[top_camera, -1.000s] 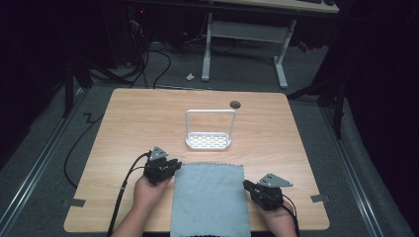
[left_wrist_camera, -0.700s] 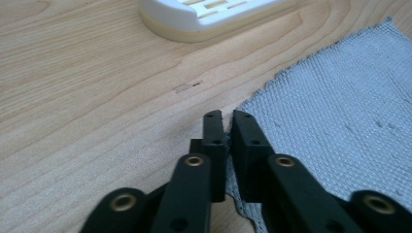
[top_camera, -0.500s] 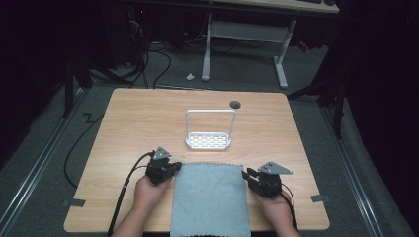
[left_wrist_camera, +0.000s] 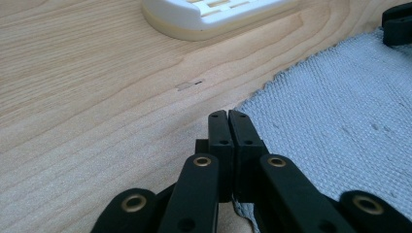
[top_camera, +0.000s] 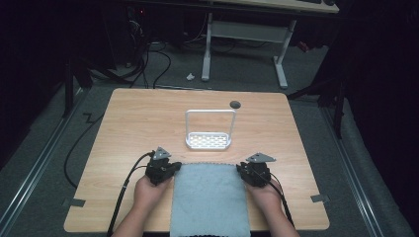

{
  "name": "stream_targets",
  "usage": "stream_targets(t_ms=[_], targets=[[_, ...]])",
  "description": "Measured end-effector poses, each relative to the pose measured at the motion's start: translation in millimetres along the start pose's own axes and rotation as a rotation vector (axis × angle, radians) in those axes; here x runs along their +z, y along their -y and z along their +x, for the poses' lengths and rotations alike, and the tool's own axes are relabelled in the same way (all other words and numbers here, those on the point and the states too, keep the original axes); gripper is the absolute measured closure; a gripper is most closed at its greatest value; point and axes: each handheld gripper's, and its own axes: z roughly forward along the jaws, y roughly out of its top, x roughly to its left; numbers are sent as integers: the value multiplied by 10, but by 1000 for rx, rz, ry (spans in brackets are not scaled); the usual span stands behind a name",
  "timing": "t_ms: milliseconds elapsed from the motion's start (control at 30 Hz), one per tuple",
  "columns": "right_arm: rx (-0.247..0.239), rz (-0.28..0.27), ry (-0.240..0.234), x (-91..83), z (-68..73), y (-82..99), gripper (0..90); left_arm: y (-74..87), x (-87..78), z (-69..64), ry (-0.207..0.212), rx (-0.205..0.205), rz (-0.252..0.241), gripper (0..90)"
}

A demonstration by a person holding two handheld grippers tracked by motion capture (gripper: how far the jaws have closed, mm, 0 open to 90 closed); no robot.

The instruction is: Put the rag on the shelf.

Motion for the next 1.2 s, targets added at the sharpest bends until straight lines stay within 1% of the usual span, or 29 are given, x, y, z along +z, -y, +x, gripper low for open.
stream_targets(t_ms=[67,233,300,367,433,500,567,600,700,767,800,900,1000,1100,1200], targets=[[-21,0,2,-7,38,8,763,0,2,5,2,-7,-1,888],[-37,-9,-10,-8,72,25,881,0,1,8,4,-10,0,887],[-46,-11,-11,-6,73,24,892,1,0,9,5,-11,-3,887],[-30,-16,-15,-9,60,32,893,3,-5,11,7,-10,-5,887],[-31,-30,-15,-33,53,32,893,8,-13,9,8,-8,-16,887],[-26,-64,-14,-85,48,21,894,15,-31,-3,-4,0,-38,888],[-16,-88,-16,-133,52,14,894,18,-63,-32,-5,32,-58,891],[-26,-105,-11,-157,53,10,894,20,-77,-42,-7,28,-69,893],[-32,-147,-8,-228,51,-1,894,21,-125,-80,-4,7,-109,895],[-21,-170,-9,-268,44,-9,894,-1,-172,-107,-3,-6,-147,895],[-17,-184,-9,-291,38,-13,894,-14,-200,-121,-9,-1,-168,895],[-11,-223,-16,-365,33,-38,895,-60,-280,-153,-13,-7,-227,896],[-21,-268,-20,-459,58,-87,895,-117,-360,-169,-19,-9,-272,896],[-33,-307,-25,-551,87,-155,895,-193,-447,-190,-28,1,-313,896],[-33,-349,-35,-628,101,-211,895,-270,-533,-222,-28,28,-346,896]])
